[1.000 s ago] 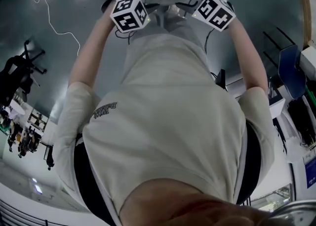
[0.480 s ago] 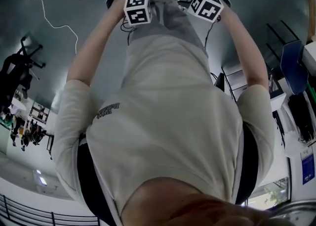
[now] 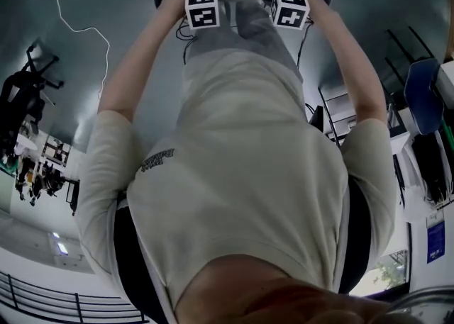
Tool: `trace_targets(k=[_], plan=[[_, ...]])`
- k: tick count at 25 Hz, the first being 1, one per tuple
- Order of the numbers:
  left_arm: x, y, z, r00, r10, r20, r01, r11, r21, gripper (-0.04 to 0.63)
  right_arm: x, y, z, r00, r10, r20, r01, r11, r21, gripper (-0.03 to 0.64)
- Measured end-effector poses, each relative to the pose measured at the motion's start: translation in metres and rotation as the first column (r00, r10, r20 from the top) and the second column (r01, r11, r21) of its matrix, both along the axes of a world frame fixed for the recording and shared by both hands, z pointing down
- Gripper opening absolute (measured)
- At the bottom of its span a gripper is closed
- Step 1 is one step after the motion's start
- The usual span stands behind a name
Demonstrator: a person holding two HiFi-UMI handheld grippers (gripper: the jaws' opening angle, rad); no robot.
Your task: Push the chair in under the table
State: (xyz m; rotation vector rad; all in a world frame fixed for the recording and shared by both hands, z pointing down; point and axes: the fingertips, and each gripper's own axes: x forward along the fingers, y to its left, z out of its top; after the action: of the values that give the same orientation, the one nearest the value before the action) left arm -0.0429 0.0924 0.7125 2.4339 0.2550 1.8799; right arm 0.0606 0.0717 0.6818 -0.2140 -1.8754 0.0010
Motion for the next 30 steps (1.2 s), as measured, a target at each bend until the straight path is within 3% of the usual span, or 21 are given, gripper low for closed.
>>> trace_targets(k=[4,11,14,21,26,30], plan=[[0.0,0.003,0.007,0.995,-0.091,-0.026,0.089,0.992,-0.086,0.259,0.002,0.004,0.018,0.998,-0.063,-0.02,0.063,0.998,0.016,0.318],[0.003,0.006,0.009,0.996,-0.082,-0.03,0.078,0.991,-0.109,0.259,0.003,-0.001,0.035,0.99,-0.136,-0.04,0.139,0.987,0.081,0.291],[0.001,0.005,0.01,0.996,-0.081,-0.025,0.079,0.992,-0.1,0.259,0.0,-0.002,0.036,0.989,-0.144,-0.019,0.145,0.986,0.083,0.271],[0.001,-0.001,0.009,0.995,-0.094,-0.027,0.093,0.995,-0.027,0.205,0.0,-0.015,0.031,0.991,-0.136,0.013,0.13,0.967,0.22,0.126],[-0.001,-0.009,0.006,0.992,-0.124,0.001,0.124,0.992,-0.018,0.192,-0.002,-0.022,0.025,0.992,-0.109,0.062,0.095,0.977,0.191,0.123],[0.002,-0.018,0.007,0.988,-0.152,-0.004,0.152,0.988,0.031,0.169,0.0,-0.029,0.024,0.992,-0.105,0.068,0.091,0.979,0.182,0.124]])
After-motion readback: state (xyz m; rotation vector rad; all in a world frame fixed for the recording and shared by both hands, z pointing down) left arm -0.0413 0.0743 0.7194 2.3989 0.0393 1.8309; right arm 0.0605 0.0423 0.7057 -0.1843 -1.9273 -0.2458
